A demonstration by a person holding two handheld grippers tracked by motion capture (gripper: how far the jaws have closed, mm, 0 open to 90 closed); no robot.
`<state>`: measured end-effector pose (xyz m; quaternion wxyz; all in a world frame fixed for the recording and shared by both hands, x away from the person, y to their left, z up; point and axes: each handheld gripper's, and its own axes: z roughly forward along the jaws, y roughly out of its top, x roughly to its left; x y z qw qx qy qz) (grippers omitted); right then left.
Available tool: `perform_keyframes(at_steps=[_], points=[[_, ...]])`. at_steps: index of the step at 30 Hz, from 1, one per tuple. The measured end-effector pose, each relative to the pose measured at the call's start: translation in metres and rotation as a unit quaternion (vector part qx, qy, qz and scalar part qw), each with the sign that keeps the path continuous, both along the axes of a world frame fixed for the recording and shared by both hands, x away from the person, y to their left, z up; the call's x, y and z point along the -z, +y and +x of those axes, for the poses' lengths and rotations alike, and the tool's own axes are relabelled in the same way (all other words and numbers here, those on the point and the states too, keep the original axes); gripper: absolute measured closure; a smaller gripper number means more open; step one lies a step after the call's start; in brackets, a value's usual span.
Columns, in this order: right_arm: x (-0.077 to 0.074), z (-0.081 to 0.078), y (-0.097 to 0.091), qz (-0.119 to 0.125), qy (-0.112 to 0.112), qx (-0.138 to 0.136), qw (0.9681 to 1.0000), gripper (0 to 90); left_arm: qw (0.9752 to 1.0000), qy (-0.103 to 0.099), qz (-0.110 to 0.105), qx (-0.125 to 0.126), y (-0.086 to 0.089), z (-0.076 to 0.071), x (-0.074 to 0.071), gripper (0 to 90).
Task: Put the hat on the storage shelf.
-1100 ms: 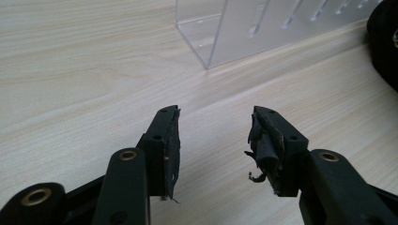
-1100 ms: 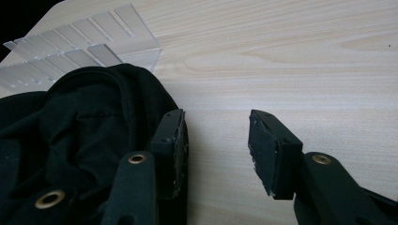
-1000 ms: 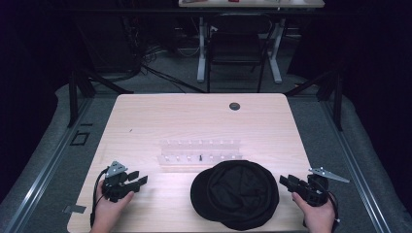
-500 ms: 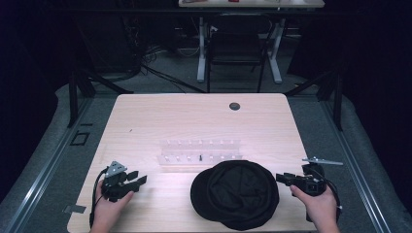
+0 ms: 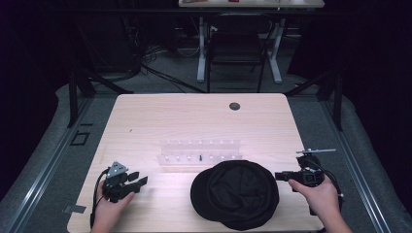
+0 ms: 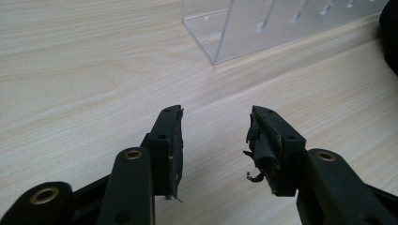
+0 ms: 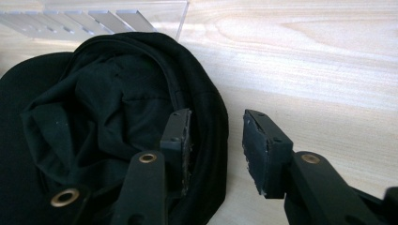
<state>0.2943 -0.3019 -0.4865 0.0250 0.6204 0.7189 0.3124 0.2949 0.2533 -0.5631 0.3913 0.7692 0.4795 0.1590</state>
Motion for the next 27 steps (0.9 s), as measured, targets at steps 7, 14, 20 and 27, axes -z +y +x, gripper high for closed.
perform_keyframes(at_steps=[7,14,20,27], points=[[0.0,0.007,0.005,0.002,0.032,-0.005,0.9995,62.6,1.0,0.0,0.005,0.004,-0.001,-0.001,0.0,54.9],[0.009,0.009,0.005,-0.012,0.062,-0.012,0.9979,63.4,0.9999,0.0,0.009,0.005,-0.002,0.0,0.0,54.3],[0.019,0.008,0.009,-0.02,0.096,-0.021,0.9949,69.6,0.9999,0.001,0.009,0.007,-0.003,0.0,0.0,53.9],[0.023,0.013,0.01,-0.023,0.114,-0.027,0.9929,74.0,0.9999,0.0,0.012,0.007,-0.004,0.0,0.001,53.8]])
